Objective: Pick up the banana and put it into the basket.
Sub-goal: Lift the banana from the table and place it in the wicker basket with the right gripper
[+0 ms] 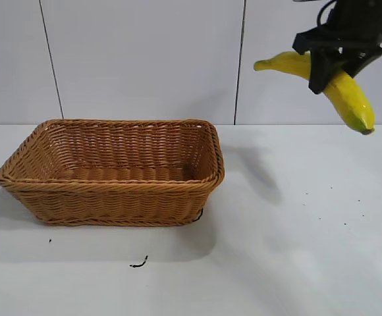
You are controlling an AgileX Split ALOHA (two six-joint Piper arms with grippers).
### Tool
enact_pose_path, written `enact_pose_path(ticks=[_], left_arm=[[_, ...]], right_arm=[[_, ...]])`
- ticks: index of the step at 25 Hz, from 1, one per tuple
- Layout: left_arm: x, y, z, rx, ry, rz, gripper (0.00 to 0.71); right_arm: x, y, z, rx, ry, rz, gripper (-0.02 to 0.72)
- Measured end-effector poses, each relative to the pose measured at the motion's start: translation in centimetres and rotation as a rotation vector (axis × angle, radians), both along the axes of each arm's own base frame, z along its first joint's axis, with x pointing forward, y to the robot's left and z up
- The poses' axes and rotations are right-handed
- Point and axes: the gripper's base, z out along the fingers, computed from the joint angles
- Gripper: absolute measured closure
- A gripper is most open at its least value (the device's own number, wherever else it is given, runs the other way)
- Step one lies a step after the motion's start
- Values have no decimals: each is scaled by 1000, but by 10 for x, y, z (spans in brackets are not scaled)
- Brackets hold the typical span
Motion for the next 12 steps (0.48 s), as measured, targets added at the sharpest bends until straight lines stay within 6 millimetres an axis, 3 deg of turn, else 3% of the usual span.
enact_pose_path(ticks=[6, 12], left_arm=[[0, 0, 0, 0, 0, 0, 75], [0, 0, 0, 0, 0, 0, 75]], right_arm=[[-16, 84, -2, -35, -165, 294, 414], [-35, 149, -16, -98, -332, 544, 414]])
